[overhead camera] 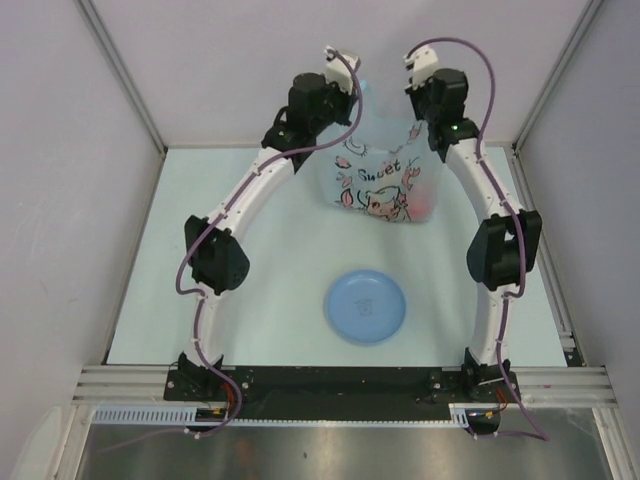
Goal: Take the fake fruits out of the plastic bag
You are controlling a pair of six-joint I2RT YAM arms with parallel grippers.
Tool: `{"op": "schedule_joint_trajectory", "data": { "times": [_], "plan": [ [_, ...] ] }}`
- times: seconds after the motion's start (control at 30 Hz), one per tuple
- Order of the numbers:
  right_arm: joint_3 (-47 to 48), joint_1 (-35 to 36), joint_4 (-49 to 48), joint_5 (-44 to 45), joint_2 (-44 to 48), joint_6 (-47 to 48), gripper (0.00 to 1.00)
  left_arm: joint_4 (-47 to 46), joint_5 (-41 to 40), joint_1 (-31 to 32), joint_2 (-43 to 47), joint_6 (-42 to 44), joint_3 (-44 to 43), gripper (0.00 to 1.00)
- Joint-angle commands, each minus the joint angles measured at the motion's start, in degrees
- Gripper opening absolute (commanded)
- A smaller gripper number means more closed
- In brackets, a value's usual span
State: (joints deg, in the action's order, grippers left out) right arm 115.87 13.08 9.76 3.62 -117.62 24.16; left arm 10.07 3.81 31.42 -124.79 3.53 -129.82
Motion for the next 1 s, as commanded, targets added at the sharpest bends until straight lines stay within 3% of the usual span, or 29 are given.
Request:
{"op": "schedule_joint_trajectory", "data": {
  "times": [0.0, 0.2, 0.3, 0.4, 0.57, 0.63, 0.67, 0.7, 0.8, 0.97],
  "plan": [
    [10.2, -2.4, -9.2, -3.0, 1.6, -4.6, 0.0, -7.5, 2.1, -3.0, 1.5, 3.0, -7.8, 0.0],
    [2.4, -5.6, -18.3, -7.7, 12.2, -8.8, 0.0, -8.6, 4.7, -3.1, 5.3, -0.3, -11.6, 0.0],
    [-13.3, -6.2, -21.7, -9.6, 23.4, -8.3, 0.0, -4.4, 7.2, -3.2, 10.3, -2.2, -6.1, 0.0],
    [-34.7, -5.7, -21.6, -9.6, 36.3, -7.0, 0.0, -3.3, 10.4, -3.2, 19.3, -4.4, 9.2, 0.0],
    [-59.8, -5.3, -10.2, -8.5, 50.7, -8.9, 0.0, -3.9, 17.7, -2.9, 31.3, -10.4, 40.1, 0.0],
    [-69.1, -5.7, -7.5, -7.8, 56.0, -9.7, 0.0, -2.9, 18.9, -2.2, 34.8, -11.5, 46.5, 0.0],
    [-70.8, -5.9, -5.3, -9.2, 57.4, -9.5, 0.06, -3.0, 19.0, -2.2, 35.7, -12.0, 51.5, 0.0],
    [-71.6, -6.0, -4.0, -9.6, 58.5, -9.4, 0.39, -2.8, 19.1, -2.0, 37.2, -12.0, 53.2, 0.0],
    [-70.0, -5.9, -2.6, -12.7, 61.8, -10.3, 0.75, -1.7, 18.4, -1.7, 38.3, -12.1, 56.0, 0.0],
    [-59.1, -4.3, -5.1, -18.7, 63.5, -10.8, 0.83, -1.7, 16.9, -1.5, 38.7, -11.3, 55.6, 0.0]
  ]
}}
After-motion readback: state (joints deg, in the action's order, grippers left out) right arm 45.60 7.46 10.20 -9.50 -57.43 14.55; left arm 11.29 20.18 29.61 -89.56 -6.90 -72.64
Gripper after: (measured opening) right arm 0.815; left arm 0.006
